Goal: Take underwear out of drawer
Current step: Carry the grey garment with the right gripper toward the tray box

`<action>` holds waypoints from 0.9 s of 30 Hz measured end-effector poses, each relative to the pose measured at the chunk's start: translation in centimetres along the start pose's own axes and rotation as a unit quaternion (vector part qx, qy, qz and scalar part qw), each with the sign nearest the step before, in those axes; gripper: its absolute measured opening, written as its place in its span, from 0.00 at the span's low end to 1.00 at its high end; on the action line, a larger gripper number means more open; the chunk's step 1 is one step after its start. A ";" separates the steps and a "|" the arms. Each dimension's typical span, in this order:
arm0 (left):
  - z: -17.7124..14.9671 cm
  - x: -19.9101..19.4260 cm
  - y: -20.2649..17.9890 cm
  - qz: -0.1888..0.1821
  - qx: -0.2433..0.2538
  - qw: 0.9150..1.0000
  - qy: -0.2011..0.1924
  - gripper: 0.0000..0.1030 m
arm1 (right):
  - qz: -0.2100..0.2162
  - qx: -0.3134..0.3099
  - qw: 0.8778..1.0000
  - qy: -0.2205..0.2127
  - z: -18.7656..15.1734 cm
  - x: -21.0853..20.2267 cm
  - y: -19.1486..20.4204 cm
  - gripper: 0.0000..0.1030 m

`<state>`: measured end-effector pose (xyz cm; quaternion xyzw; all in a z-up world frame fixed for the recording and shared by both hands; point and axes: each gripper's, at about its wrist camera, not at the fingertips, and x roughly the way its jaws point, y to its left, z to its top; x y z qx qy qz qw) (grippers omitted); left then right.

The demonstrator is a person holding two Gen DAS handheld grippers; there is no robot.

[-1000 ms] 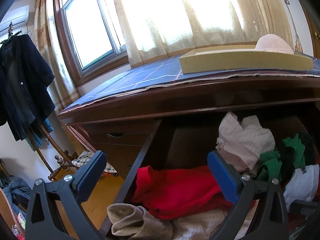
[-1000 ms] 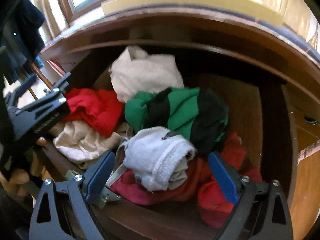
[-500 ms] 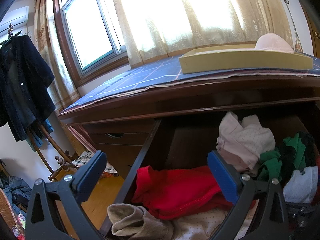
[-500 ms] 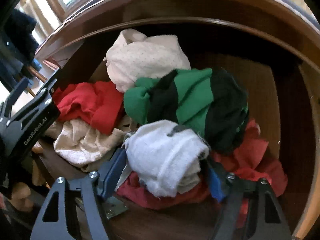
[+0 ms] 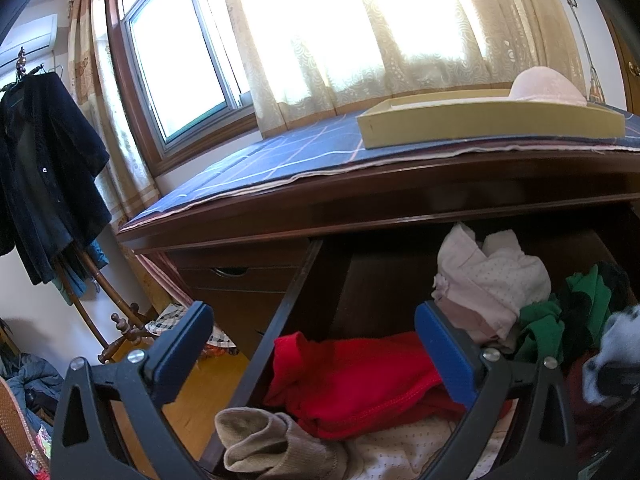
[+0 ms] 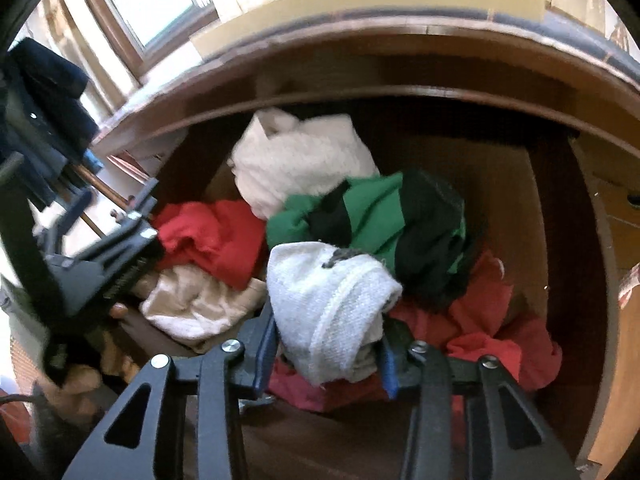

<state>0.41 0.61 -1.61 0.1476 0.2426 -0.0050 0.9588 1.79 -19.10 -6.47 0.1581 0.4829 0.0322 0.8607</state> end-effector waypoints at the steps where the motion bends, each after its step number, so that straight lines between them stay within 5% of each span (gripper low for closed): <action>1: 0.0 0.0 0.0 0.000 0.000 1.000 0.000 1.00 | 0.006 0.000 1.000 -0.008 0.0 -0.7 0.0 0.43; 13: 0.3 0.1 0.0 0.002 0.002 1.000 0.000 1.00 | 0.035 -0.017 0.993 -0.108 2.5 -7.5 1.9 0.43; 27: 0.2 0.1 -0.1 0.002 0.003 1.000 -0.001 1.00 | 0.050 -0.046 0.971 -0.229 10.0 -13.8 2.9 0.43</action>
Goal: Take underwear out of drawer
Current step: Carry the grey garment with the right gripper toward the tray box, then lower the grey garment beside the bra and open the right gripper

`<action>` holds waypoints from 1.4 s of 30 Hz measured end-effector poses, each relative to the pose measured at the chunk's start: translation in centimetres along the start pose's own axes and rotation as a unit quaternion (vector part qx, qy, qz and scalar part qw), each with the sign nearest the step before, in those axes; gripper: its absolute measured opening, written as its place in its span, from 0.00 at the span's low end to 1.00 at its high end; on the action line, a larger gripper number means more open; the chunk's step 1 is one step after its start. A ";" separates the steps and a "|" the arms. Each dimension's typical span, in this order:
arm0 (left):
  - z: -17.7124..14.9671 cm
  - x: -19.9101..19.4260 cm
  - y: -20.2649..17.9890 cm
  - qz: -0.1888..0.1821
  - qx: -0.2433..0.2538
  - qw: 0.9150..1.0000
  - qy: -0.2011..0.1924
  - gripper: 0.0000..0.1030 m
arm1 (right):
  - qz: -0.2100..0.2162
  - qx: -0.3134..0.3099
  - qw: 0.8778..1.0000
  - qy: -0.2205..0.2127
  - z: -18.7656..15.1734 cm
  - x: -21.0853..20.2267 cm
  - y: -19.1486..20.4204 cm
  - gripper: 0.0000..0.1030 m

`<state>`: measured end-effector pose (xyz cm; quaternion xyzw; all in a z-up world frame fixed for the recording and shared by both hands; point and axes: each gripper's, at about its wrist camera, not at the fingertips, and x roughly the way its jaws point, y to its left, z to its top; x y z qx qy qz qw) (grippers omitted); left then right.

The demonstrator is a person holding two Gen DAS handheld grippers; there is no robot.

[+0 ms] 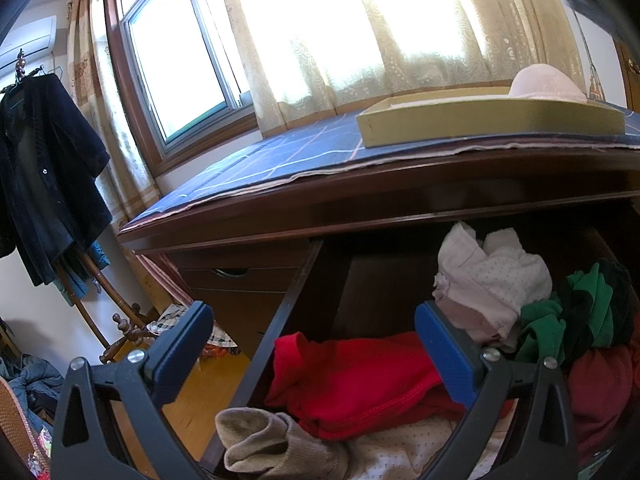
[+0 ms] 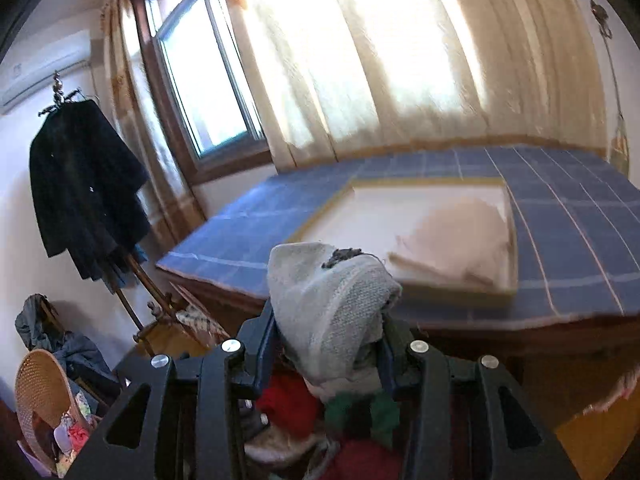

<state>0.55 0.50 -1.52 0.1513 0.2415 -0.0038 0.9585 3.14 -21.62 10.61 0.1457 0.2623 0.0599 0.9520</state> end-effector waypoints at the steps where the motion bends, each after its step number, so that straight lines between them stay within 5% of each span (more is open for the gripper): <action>1: 0.0 0.0 0.0 0.000 0.000 1.000 0.000 1.00 | 0.003 -0.001 1.000 -0.002 0.4 0.4 0.1 0.43; 8: -0.2 0.0 0.0 -0.002 0.001 1.000 -0.002 1.00 | 0.012 0.014 1.000 -0.009 2.6 4.4 -0.2 0.43; 17: -0.3 0.1 0.2 -0.004 -0.002 1.000 -0.001 1.00 | -0.040 0.065 0.996 0.039 2.9 12.4 -4.4 0.43; 24: -0.1 0.3 0.5 -0.011 -0.009 1.000 0.007 1.00 | -0.058 0.043 0.995 0.071 1.9 16.6 -5.2 0.43; 42: 0.0 0.6 0.6 -0.009 -0.004 1.000 0.008 1.00 | -0.018 -0.061 0.989 0.132 2.2 16.8 -6.5 0.45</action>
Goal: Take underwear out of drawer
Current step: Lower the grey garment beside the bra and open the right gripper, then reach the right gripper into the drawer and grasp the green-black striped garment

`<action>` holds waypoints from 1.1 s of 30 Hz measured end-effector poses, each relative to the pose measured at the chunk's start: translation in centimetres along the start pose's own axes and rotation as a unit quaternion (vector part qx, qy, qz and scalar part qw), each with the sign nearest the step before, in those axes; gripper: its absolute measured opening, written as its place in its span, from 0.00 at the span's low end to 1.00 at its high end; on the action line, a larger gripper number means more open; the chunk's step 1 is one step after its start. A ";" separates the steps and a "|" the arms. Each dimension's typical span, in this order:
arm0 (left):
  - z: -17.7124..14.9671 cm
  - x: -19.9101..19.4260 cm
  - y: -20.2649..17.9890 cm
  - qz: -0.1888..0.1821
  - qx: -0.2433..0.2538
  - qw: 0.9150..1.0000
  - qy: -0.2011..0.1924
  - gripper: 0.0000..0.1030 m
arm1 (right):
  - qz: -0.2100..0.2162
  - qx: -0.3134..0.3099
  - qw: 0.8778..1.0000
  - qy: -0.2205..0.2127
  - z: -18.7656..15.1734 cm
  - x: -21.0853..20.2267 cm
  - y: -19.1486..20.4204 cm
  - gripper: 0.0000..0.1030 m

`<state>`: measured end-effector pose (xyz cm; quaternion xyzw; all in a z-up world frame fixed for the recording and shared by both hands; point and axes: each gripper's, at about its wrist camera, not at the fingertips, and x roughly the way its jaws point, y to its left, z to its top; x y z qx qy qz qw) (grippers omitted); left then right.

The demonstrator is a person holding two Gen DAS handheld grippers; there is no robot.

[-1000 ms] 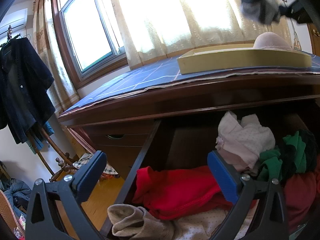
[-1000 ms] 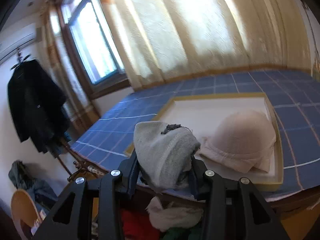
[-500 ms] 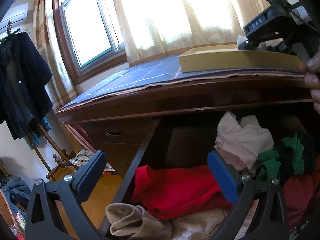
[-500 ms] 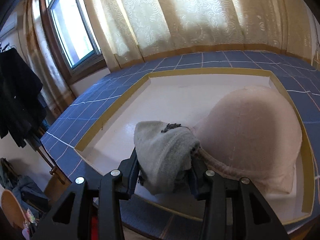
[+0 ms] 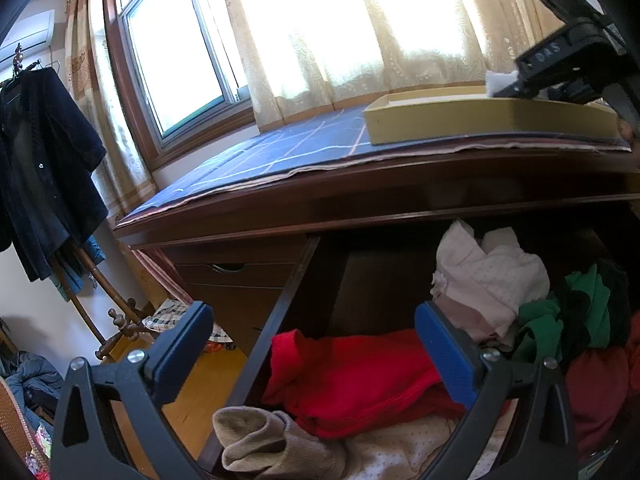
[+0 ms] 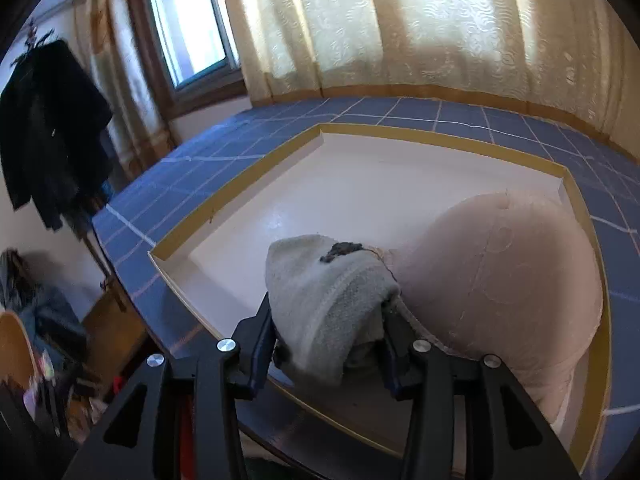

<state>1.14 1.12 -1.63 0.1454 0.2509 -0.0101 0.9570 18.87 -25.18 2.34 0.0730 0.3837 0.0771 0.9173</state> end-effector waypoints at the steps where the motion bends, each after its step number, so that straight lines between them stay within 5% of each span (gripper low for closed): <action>1: 0.0 0.0 0.0 0.000 0.000 1.000 0.000 1.00 | -0.001 -0.008 1.000 0.007 0.0 -0.1 -0.3 0.45; 10: -0.2 0.0 0.0 0.002 0.000 1.000 0.001 1.00 | -0.008 -0.038 0.999 0.028 0.0 -1.0 -2.4 0.47; 17: -0.4 0.0 -0.1 0.002 0.002 1.000 -0.001 1.00 | -0.031 -0.004 0.999 0.018 0.1 -1.1 -0.9 0.68; 26: -0.5 -0.1 -0.3 0.002 0.002 1.000 -0.003 1.00 | -0.074 0.005 0.994 -0.082 0.1 -6.9 0.5 0.69; 33: -0.5 -0.2 -0.4 0.004 0.003 1.000 -0.004 1.00 | -0.034 0.054 0.992 -0.111 -6.1 -11.7 2.0 0.77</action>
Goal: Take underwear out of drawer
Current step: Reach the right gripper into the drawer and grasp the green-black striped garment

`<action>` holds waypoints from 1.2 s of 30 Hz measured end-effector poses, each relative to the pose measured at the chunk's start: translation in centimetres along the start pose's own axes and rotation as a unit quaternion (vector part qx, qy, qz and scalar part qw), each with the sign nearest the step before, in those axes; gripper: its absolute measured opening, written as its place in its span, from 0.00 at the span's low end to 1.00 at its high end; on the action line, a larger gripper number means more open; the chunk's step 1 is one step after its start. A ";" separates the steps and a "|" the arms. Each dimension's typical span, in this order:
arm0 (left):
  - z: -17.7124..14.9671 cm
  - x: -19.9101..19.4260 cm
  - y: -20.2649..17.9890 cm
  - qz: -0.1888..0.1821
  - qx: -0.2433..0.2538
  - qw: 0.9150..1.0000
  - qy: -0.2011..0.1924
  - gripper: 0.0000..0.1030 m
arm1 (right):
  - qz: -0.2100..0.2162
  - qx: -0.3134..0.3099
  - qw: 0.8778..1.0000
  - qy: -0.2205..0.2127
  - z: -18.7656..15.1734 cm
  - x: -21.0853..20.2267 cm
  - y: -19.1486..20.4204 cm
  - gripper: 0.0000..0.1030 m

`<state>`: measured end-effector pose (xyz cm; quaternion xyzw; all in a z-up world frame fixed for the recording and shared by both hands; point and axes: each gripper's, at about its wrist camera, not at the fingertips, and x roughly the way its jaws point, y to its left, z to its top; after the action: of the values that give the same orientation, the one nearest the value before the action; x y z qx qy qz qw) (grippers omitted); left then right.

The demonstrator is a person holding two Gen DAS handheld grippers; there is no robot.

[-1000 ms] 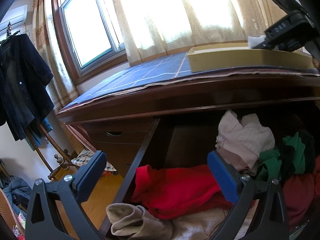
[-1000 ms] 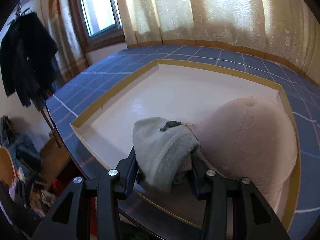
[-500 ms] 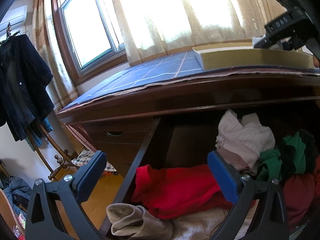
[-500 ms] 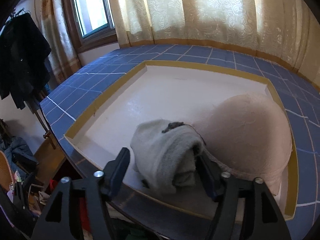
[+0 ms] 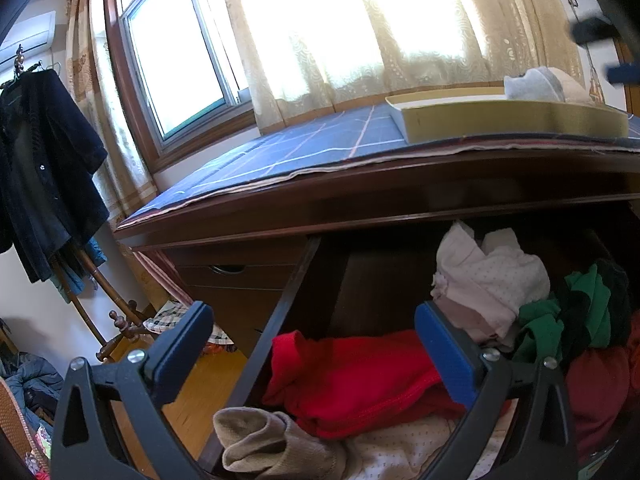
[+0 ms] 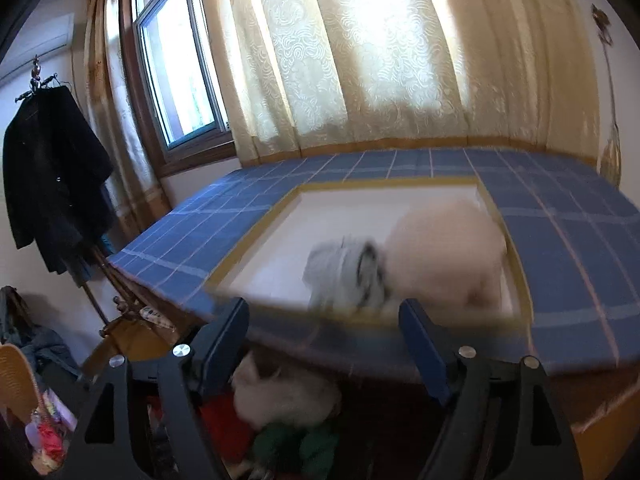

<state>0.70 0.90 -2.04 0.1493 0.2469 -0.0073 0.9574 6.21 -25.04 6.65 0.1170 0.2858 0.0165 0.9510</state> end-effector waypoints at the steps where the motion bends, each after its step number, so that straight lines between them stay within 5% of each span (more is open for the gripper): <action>1: 0.0 -0.1 -0.1 0.001 0.001 1.000 0.000 1.00 | 0.000 0.001 1.000 0.003 -1.2 -0.5 0.2 0.77; 8: 0.2 -0.1 -0.5 0.004 0.002 1.000 0.002 1.00 | -0.025 0.017 0.998 0.048 -8.3 -1.6 0.4 0.77; 17: 0.4 0.0 -0.6 0.004 0.003 1.000 0.002 1.00 | -0.017 0.079 0.991 0.103 -13.1 -0.4 -0.8 0.77; 36: 0.5 -0.1 -0.4 -0.003 0.000 1.000 0.000 1.00 | -0.042 0.049 0.983 0.170 -11.9 3.6 -0.6 0.77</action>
<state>0.76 0.40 -1.71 0.1485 0.2475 -0.0104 0.9574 2.62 -22.74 -5.06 0.1471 0.4483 -0.0183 0.8815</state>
